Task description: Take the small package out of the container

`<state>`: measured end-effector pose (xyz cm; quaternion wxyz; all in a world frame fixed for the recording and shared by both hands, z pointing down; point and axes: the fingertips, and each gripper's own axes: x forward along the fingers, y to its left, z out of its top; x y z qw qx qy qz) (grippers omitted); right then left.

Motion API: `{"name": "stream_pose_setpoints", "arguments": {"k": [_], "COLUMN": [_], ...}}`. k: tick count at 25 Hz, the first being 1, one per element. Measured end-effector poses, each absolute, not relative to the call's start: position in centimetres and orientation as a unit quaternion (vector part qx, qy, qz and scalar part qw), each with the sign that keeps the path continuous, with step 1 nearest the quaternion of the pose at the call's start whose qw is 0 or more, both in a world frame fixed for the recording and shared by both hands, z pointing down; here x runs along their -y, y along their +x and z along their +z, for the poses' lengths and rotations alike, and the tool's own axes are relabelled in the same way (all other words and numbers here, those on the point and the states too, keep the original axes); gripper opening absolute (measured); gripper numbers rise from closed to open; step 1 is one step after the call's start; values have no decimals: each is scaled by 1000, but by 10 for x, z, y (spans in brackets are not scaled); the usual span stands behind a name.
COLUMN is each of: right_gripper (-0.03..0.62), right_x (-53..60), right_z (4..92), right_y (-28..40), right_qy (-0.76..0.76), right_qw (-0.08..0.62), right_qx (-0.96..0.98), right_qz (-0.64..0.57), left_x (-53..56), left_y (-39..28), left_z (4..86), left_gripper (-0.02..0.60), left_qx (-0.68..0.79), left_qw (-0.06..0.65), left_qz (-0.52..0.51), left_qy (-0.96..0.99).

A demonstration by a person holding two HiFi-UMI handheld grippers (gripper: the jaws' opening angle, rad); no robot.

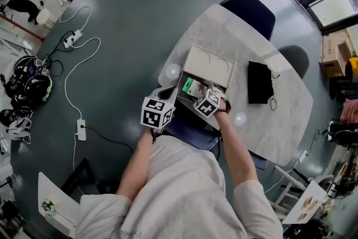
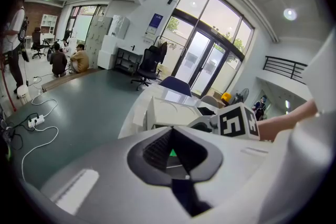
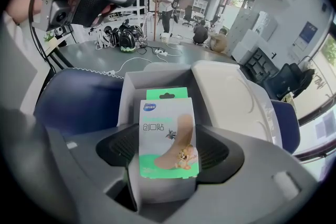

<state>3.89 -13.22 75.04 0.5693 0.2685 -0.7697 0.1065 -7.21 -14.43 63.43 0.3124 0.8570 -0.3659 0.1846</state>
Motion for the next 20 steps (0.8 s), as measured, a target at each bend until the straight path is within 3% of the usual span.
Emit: {"name": "stream_pose_setpoints", "arguments": {"k": [20], "right_gripper": [330], "right_x": [140], "right_z": [699], "right_y": [29], "right_qy": [322], "right_qw": [511], "right_qx": [791], "right_qz": [93], "left_x": [137], "left_y": [-64], "left_z": [626], "left_gripper": [52], "left_qx": [357], "left_qw": [282], "left_qz": [205], "left_qy": [867]}}
